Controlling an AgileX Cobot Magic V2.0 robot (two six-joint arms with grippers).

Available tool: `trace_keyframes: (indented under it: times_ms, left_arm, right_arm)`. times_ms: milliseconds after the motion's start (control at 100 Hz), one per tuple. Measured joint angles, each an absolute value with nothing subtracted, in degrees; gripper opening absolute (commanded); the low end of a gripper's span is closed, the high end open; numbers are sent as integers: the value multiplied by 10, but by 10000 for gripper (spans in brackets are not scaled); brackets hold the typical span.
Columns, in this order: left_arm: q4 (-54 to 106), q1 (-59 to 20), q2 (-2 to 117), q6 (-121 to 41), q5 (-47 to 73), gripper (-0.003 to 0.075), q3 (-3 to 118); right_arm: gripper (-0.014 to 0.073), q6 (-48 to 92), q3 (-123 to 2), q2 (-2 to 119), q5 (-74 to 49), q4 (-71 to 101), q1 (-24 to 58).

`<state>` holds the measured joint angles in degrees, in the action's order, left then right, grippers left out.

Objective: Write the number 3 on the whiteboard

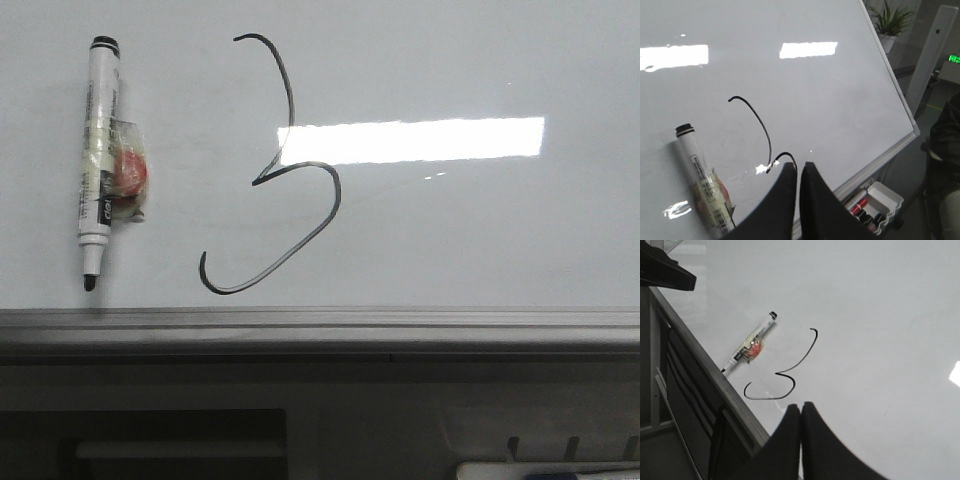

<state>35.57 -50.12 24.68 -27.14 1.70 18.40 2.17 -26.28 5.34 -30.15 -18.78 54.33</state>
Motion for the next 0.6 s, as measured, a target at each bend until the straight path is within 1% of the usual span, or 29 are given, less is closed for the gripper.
trace_keyframes:
  times_ms: [210, 600]
  left_arm:
    - [336, -501, 247, -272, 31, -21, 181]
    - [390, -501, 247, -272, 55, -21, 181]
  right_arm:
    - [-41, 21, -231, -4, -302, -188, 541]
    - [-41, 21, -231, -7, -302, -188, 541]
